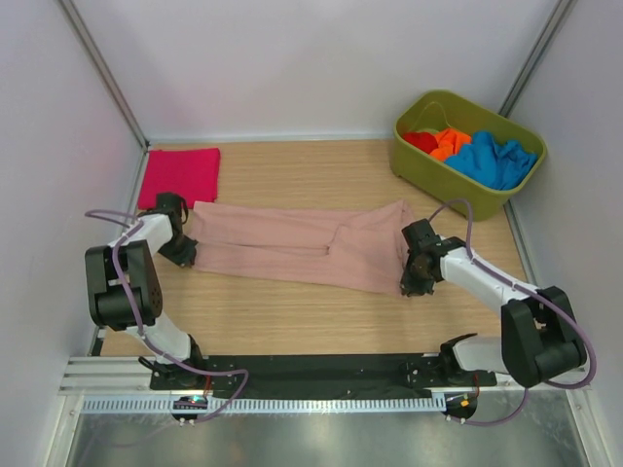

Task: Fold and stack the t-shirts
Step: Fold the tshirt

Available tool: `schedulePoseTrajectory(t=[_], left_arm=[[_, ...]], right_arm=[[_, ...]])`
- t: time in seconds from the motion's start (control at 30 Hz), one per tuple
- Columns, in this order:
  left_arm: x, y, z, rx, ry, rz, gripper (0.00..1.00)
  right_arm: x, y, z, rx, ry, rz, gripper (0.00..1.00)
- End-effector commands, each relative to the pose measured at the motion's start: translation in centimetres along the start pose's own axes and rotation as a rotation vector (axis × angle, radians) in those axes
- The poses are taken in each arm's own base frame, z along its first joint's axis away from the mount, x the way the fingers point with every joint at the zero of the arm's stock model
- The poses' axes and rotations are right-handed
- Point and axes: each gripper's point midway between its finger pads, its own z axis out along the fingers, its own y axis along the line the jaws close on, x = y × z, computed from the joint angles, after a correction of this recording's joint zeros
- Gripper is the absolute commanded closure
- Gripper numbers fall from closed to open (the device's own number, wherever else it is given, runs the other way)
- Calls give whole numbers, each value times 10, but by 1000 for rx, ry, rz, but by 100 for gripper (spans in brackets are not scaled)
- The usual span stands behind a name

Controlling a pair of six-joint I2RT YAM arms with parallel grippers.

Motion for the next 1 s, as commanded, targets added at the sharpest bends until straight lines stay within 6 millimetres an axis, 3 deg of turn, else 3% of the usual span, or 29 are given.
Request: schedulePoseTrajectory(t=[0.0, 0.33, 0.4, 0.43, 0.47, 0.53, 0.57, 0.7, 0.73, 0.87, 0.9, 0.93, 0.97], left_arm=[[-14, 22, 1, -100, -82, -10, 100], [-1, 40, 0, -173, -38, -4, 100], [-4, 46, -4, -195, -54, -8, 99], [-8, 43, -7, -195, -65, -11, 96], [-11, 44, -10, -206, -69, -15, 87], [-18, 44, -19, -225, -81, -11, 76], [-20, 47, -24, -240, -81, -9, 65], [-39, 31, -47, -166, -132, -7, 59], [-39, 19, -54, -93, -119, -7, 58], [-48, -42, -69, 192, -95, 75, 55], [-49, -48, -65, 204, -88, 105, 53], [-54, -52, -69, 216, -102, 120, 53], [-54, -53, -60, 193, -86, 139, 53]], right_arm=[[-5, -11, -14, 48, -40, 41, 99], [24, -14, -6, 14, 18, 87, 99], [22, -18, -10, 33, 0, 90, 93], [18, -17, -14, 31, -13, 97, 84], [16, -19, -18, 36, -21, 100, 81], [13, -17, -23, 30, -32, 100, 73], [7, -15, -29, 30, -48, 97, 72], [-16, 1, -43, 2, -84, 72, 67], [-31, 12, -52, -26, -113, 69, 67], [-78, 55, -58, -162, -149, -9, 62], [-93, 74, -62, -235, -159, -91, 58], [-101, 76, -62, -238, -167, -120, 55], [-116, 82, -65, -265, -209, -138, 54]])
